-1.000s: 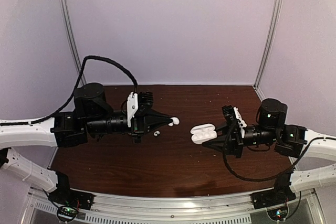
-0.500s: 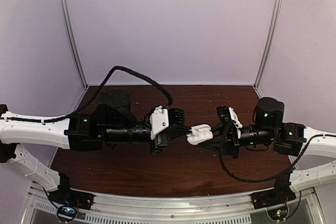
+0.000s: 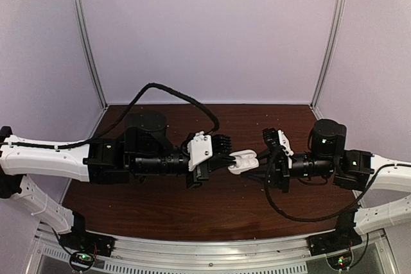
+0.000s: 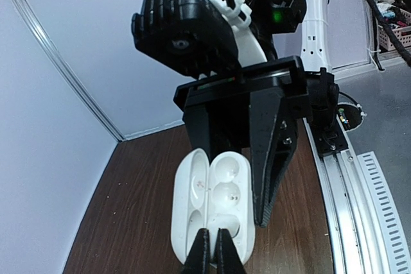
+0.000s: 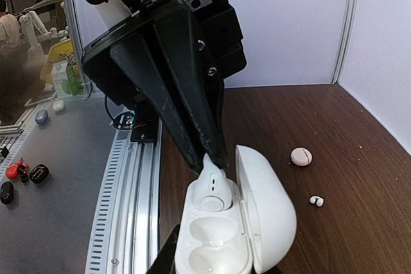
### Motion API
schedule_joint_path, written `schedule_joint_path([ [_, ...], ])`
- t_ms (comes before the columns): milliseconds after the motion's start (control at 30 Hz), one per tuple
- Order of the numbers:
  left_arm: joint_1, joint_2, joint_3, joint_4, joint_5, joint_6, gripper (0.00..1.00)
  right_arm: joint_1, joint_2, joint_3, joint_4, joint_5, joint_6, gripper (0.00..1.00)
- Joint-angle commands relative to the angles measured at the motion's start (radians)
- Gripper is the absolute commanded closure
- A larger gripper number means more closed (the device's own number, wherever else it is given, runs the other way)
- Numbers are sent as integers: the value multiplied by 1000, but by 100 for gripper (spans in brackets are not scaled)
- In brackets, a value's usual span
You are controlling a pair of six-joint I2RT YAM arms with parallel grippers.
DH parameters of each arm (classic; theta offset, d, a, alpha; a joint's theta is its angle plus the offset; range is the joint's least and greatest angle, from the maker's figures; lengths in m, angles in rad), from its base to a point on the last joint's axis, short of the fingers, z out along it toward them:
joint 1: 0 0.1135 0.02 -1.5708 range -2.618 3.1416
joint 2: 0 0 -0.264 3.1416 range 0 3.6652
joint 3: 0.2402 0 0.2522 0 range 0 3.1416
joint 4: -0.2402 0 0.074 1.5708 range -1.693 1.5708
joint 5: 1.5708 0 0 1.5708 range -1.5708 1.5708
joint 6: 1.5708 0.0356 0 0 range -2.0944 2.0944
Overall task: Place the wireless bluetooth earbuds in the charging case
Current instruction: Insert the left earbud into the left side groove of the charging case.
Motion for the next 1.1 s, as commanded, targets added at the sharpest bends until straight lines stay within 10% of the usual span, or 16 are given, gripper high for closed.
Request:
schedule_joint_path([
  [0,-4,24,38,-8,-8,5,100,8,-11,31,26,47,6,100],
  [1067,-5,114,160,-241,68,-12,100,29,-14,60,-24,26,-64,100],
])
